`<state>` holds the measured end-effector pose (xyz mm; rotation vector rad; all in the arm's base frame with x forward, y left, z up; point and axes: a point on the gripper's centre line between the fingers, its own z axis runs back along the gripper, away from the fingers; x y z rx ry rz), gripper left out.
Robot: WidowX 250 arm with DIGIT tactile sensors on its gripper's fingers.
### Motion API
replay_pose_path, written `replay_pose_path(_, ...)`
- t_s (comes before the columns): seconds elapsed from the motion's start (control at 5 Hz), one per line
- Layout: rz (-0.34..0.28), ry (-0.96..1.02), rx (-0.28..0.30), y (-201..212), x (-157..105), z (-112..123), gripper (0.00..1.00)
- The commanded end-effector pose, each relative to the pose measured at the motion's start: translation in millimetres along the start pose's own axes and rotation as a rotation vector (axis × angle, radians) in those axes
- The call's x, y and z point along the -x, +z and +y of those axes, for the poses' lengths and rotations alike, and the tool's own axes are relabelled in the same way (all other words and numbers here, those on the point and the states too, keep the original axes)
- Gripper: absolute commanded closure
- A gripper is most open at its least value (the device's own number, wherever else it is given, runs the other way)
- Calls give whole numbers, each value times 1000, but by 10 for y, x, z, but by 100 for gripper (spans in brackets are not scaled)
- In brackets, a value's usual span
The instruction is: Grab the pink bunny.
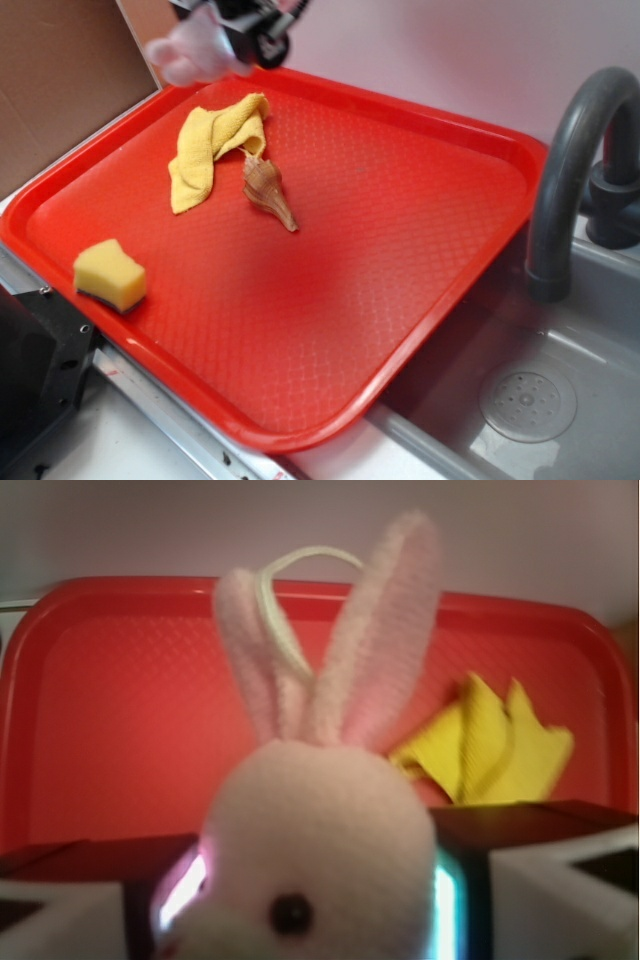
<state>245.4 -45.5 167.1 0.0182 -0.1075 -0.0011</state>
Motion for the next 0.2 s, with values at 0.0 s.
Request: replay_pose_path(0.0, 48, -76, 187, 215, 266, 71, 100)
